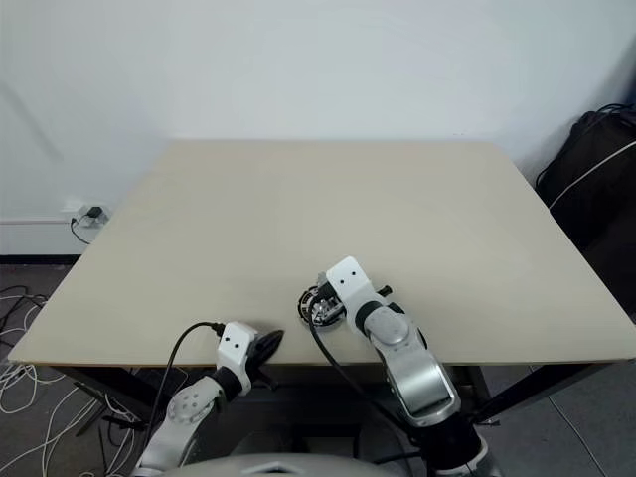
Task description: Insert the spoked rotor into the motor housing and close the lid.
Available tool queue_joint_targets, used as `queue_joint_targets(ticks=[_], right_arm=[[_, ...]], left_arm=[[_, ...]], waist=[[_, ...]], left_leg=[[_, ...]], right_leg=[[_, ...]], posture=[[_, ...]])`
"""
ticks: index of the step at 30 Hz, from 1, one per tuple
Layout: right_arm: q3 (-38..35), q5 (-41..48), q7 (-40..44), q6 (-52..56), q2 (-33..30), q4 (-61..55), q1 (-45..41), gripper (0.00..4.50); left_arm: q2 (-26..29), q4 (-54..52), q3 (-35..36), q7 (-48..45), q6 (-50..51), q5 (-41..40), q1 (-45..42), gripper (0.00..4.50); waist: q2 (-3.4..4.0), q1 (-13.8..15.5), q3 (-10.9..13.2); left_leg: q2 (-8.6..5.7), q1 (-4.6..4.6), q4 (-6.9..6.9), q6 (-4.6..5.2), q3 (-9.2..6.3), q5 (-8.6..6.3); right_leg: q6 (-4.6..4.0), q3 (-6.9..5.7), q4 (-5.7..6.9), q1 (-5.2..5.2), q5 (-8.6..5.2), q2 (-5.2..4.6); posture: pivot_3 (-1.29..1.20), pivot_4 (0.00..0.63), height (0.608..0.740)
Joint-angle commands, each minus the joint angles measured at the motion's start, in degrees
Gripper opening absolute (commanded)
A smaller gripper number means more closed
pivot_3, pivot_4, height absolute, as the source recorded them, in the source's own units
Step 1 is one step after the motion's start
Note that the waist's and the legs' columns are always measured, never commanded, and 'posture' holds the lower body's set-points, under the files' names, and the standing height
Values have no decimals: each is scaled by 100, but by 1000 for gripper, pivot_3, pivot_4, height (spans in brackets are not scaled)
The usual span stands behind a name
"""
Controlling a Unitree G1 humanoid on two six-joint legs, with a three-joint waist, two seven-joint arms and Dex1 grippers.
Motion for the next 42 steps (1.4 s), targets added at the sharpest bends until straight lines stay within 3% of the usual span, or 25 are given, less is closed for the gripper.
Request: queue_joint_targets(ticks=[1,16,27,38,42], right_arm=[[80,89,3,-197,165,206,-166,24],[8,194,36,-864,486,1826,-468,24],[-64,365,214,-1202,385,1528,-229,24],[-197,976,843,-4189,206,481,713,24],[-353,1064,584,-5024,453,527,867,24]], left_arm=[[-2,56,56,-30,-235,-29,-89,0],[-15,259,76,-20,-450,-26,-132,0],[20,-200,28,22,-164,0,-49,0],[16,-577,-70,13,212,16,-57,0],[20,-625,-101,-14,307,7,-90,0]], waist=[[0,-2,0],[1,-8,-5],[10,-6,-27],[11,-10,-14],[8,-7,-11]], left_leg=[[0,0,0,0,0,0],[-1,5,0,-1,-1,1],[-1,12,0,0,-2,0],[0,10,-1,0,-4,-1],[0,13,0,0,-4,0]], right_leg=[[0,-1,1,0,0,0],[2,-1,4,2,3,1],[0,-3,1,13,1,0],[3,-5,-2,14,-1,1],[-4,-4,-2,19,-5,0]], posture=[[0,0,740],[0,0,740],[0,0,740],[0,0,740],[0,0,740]])
